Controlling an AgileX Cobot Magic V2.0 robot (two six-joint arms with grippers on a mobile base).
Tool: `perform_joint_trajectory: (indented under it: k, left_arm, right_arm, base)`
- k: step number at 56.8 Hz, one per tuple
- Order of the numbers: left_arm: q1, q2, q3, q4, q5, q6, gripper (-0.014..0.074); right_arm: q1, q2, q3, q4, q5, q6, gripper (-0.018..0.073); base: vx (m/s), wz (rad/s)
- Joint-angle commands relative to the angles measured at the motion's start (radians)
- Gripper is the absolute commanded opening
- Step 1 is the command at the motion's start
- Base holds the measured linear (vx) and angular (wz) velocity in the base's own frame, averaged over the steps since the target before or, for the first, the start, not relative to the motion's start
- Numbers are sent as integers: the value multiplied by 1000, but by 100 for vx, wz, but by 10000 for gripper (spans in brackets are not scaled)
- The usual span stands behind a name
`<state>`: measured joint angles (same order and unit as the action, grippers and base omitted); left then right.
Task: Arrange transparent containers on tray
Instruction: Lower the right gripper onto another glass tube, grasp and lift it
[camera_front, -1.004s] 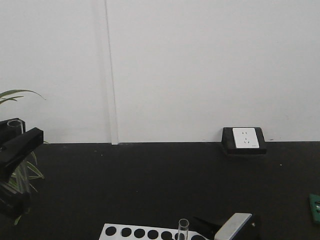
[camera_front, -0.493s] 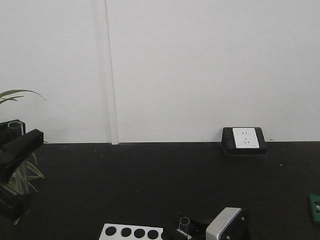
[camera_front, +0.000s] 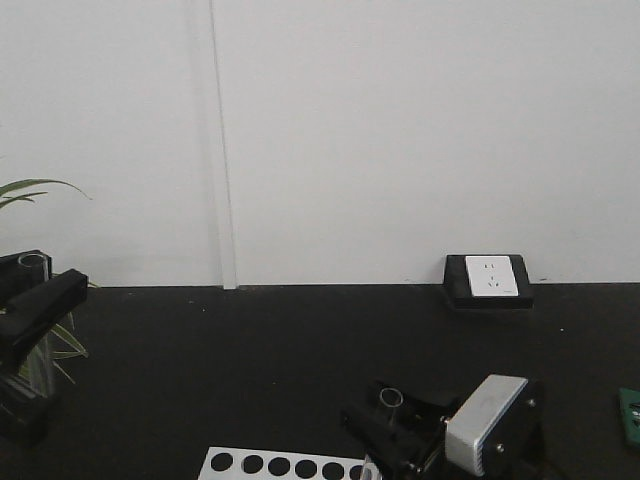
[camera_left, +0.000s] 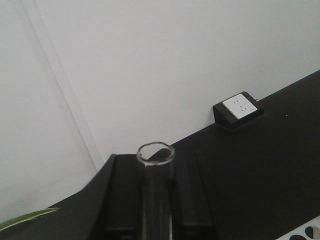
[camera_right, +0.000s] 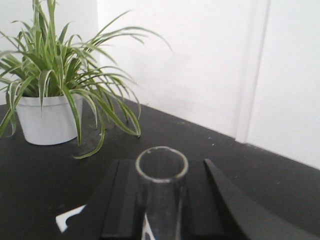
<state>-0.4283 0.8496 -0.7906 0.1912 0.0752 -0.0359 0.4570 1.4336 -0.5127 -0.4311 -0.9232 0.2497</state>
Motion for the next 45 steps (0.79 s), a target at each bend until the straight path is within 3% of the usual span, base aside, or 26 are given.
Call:
perform_joint_trajectory:
  k: [1, 10, 18, 27, 38, 45]
  left_arm:
    - [-2, -13, -38, -14, -60, -1, 0]
    - [-2, -13, -38, -22, -46, -3, 0]
    - [-2, -15, -38, -76, -7, -2, 0]
    - [-2, -15, -38, -100, 111, -11, 0]
    - [-2, -15, -39, -95, 163, -114, 0]
    - [-2, -36, -39, -91, 144, -123, 0]
  right_arm:
    - [2, -128, -50, 13, 55, 20, -9]
    - [2, -303, -139, 8, 294, 95, -9]
    - [2, -423, -239, 6, 521, 126, -9]
    - [2, -556, -314, 6, 892, 153, -9]
    - [2, -668, -287, 6, 1071, 150, -9]
    - [2, -749, -262, 6, 1133, 150, -9]
  base:
    - [0, 0]
    - [0, 0]
    - [0, 0]
    - [0, 0]
    - [0, 0]
    - [0, 0]
